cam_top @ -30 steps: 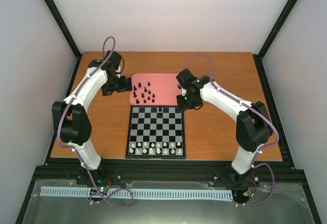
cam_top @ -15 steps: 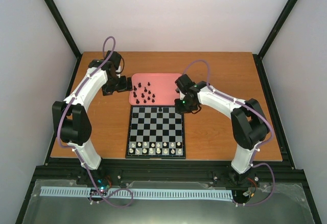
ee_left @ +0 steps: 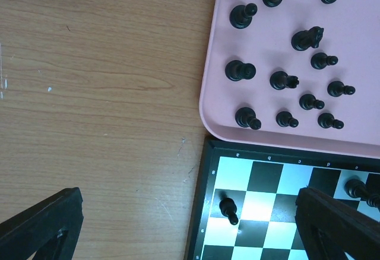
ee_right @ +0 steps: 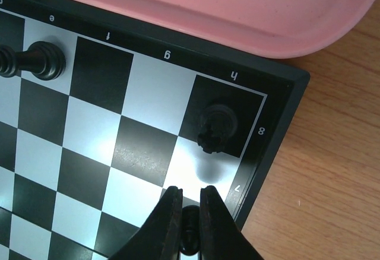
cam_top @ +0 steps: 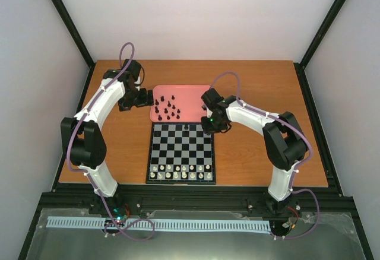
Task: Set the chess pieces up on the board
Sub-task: Place the chess piece on the chessboard.
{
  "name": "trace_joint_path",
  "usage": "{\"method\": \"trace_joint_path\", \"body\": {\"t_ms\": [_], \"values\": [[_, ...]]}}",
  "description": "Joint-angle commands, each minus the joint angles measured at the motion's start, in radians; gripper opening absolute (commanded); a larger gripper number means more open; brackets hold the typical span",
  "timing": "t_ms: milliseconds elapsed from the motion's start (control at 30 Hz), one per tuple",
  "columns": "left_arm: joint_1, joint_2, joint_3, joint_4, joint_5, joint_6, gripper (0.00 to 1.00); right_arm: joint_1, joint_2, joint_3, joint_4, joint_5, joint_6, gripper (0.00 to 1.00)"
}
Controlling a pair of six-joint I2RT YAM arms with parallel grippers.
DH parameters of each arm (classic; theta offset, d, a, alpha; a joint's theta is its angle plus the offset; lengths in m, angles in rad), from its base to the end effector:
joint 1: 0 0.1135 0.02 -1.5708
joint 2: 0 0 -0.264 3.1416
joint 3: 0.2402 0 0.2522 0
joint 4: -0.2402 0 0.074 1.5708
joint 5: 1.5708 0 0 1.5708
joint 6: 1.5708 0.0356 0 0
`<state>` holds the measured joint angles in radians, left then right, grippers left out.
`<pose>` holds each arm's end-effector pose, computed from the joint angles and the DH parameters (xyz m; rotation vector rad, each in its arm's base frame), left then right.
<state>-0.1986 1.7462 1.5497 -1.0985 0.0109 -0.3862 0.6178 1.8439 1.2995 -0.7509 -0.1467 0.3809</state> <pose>0.3410 -0.0690 0.2790 -0.2674 2.8653 -0.1302 0.2917 0.2137 0.1871 -0.3778 2.9210 0.3855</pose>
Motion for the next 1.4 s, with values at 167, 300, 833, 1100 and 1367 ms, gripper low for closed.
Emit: {"method": "trace_joint_path", "body": {"t_ms": [167, 300, 833, 1100, 1367], "values": [[-0.007, -0.026, 0.001, 0.008, -0.004, -0.005, 1.00, 0.011, 0.042, 0.027, 0.023, 0.002, -0.015, 0.04], [-0.007, -0.023, 0.003, 0.007, -0.007, -0.005, 1.00, 0.013, 0.056, 0.037, 0.028, 0.010, -0.017, 0.04], [-0.007, -0.008, 0.006, 0.008, -0.010, -0.003, 1.00, 0.014, 0.106, 0.073, 0.021, 0.036, -0.037, 0.07], [-0.007, -0.002, 0.006, 0.008, -0.004, -0.003, 1.00, 0.014, 0.105, 0.070, 0.008, 0.037, -0.046, 0.11], [-0.007, -0.002, 0.006, 0.009, 0.001, -0.003, 1.00, 0.026, 0.064, 0.033, 0.011, 0.044, -0.051, 0.19]]}}
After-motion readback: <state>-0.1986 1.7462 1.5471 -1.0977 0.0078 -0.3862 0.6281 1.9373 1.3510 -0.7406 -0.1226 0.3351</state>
